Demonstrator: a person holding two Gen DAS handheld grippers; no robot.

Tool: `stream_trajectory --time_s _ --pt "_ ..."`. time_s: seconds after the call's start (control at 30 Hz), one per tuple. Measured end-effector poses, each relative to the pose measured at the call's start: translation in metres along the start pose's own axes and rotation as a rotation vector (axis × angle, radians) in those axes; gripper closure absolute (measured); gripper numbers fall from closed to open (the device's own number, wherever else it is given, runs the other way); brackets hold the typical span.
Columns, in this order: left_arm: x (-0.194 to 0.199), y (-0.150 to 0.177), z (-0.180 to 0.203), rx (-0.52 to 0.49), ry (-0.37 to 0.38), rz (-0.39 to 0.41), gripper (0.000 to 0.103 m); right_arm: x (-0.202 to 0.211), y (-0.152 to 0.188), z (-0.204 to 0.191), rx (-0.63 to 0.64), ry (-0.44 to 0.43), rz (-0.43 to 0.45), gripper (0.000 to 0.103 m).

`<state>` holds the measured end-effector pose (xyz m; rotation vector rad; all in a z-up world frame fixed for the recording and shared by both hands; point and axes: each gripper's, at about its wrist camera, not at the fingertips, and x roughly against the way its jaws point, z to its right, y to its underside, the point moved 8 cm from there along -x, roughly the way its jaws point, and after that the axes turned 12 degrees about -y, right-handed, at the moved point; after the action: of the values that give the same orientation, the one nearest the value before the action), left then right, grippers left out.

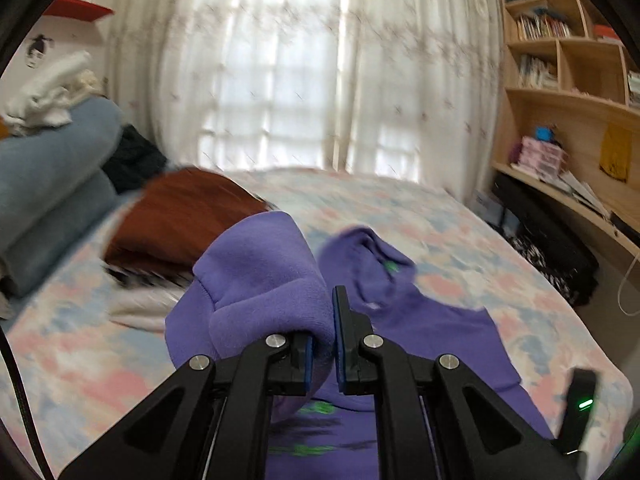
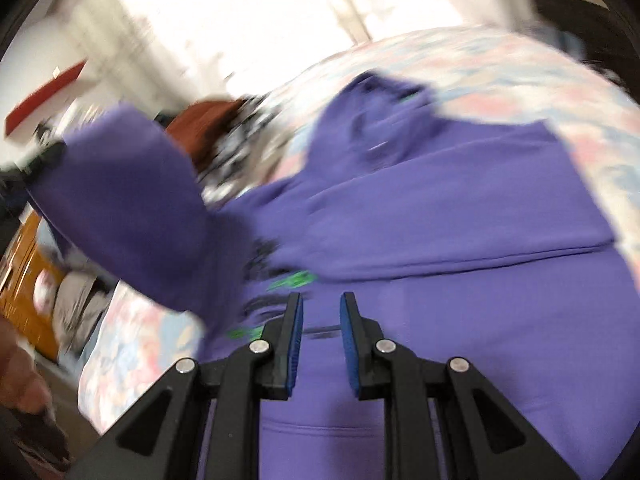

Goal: Fold large clothes
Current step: 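Carry the held sleeve across the hoodie front and open the left gripper, then grasp the folded sleeve cuff with the right gripper and straighten it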

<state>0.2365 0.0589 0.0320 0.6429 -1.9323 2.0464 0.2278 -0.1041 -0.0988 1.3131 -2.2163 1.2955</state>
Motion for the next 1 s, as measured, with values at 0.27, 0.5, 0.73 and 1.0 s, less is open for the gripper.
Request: stream_trajectory --time_s 0.27,0.5,0.73,1.0 --pt "-0.076 0.105 0.096 -0.119 0.056 -0.286 0.084 0.054 -0.012 0.064 -0.081 0.066 0.101 0.084" --pt "-0.086 0.152 0.112 -0.124 0.107 -0.371 0.032 0.047 -0.003 0.087 -0.142 0.045 0.067 0.084" --pt "-0.053 0.132 0.101 -0.077 0.223 -0.38 0.023 0.041 0.008 0.082 -0.141 0.018 0.027 0.072" --pt "-0.016 0.124 0.021 0.089 0.157 -0.334 0.021 0.028 0.007 0.036 0.01 -0.006 -0.002 0.059"
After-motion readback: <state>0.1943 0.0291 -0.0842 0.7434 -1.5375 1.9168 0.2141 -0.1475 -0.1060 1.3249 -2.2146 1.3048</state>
